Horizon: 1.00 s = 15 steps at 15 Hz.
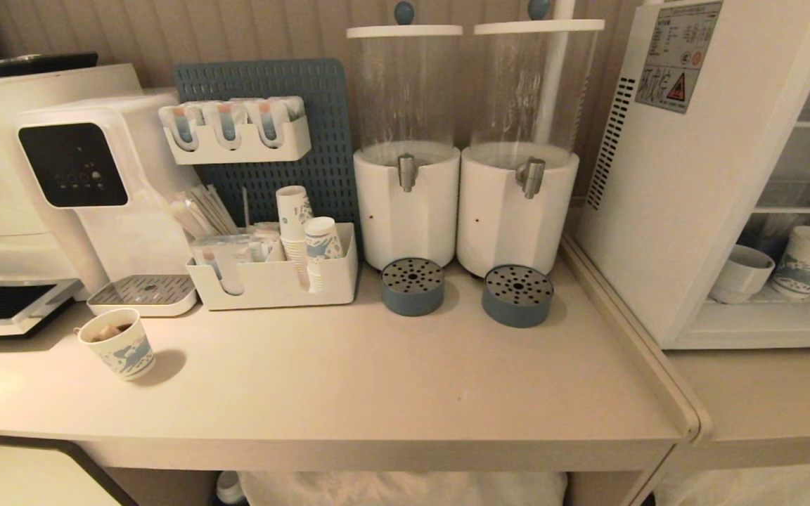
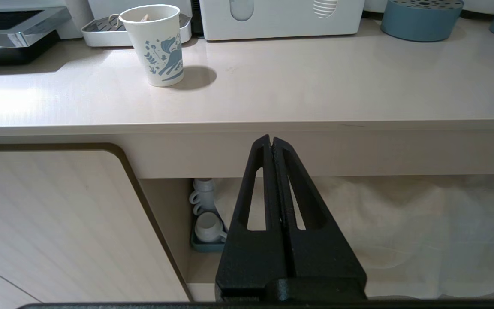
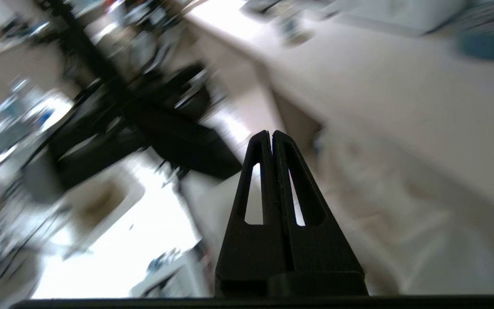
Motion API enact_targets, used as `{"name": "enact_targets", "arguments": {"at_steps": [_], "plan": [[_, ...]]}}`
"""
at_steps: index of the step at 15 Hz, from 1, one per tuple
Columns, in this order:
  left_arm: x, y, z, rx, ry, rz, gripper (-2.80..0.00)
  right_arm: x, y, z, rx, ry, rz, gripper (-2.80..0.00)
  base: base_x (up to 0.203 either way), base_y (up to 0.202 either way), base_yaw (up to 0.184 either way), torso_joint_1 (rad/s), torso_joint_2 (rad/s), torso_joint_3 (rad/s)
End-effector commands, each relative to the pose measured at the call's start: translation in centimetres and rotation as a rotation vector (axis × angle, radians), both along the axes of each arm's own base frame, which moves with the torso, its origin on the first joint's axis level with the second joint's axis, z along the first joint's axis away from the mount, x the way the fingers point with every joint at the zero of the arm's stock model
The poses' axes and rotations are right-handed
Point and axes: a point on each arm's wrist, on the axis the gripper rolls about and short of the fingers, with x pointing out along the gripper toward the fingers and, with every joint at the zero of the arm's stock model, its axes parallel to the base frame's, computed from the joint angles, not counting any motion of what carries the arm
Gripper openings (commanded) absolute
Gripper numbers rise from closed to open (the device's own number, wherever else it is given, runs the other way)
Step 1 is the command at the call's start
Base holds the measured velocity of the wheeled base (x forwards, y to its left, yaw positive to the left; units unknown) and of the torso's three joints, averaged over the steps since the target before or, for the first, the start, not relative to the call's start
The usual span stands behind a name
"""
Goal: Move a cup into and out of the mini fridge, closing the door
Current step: Close the freezer door
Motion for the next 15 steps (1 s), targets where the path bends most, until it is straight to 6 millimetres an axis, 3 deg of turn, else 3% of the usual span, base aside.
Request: {"name": "enact_targets", "arguments": {"at_steps": [1,2,4,6,8,12,15], "plan": [[0.0,0.0,0.0,0.0,0.001,0.0,-2.8,-2.7,-0.3,-0.1,-0.037,-0.039,0.094,-2.8,0.0,0.0,0.0,0.0,0.0,0.0],[0.0,0.0,0.0,0.0,0.001,0.0,-2.8,-3.9,-1.0,-0.4,-0.072,-0.055,0.095,-2.8,0.0,0.0,0.0,0.0,0.0,0.0],[0.0,0.0,0.0,0.001,0.001,0.0,-2.8,-5.8,-2.6,-1.0,-0.123,-0.107,-0.146,-2.8,0.0,0.0,0.0,0.0,0.0,0.0],[0.0,0.0,0.0,0.0,0.001,0.0,-2.8,-5.9,-3.5,-0.8,-0.127,-0.103,-0.493,-2.8,0.0,0.0,0.0,0.0,0.0,0.0],[0.0,0.0,0.0,-0.001,-0.003,0.0,-2.8,-5.9,-4.1,0.0,-0.068,-0.141,-0.721,-2.8,0.0,0.0,0.0,0.0,0.0,0.0],[0.0,0.0,0.1,-0.002,-0.004,0.0,-2.8,-6.1,-3.0,0.0,-0.052,-0.112,-0.876,-2.8,0.0,0.0,0.0,0.0,0.0,0.0],[0.0,0.0,0.0,-0.002,-0.003,0.0,-2.8,-6.6,-2.6,1.2,0.075,-0.105,-0.914,-2.8,0.0,0.0,0.0,0.0,0.0,0.0]]}}
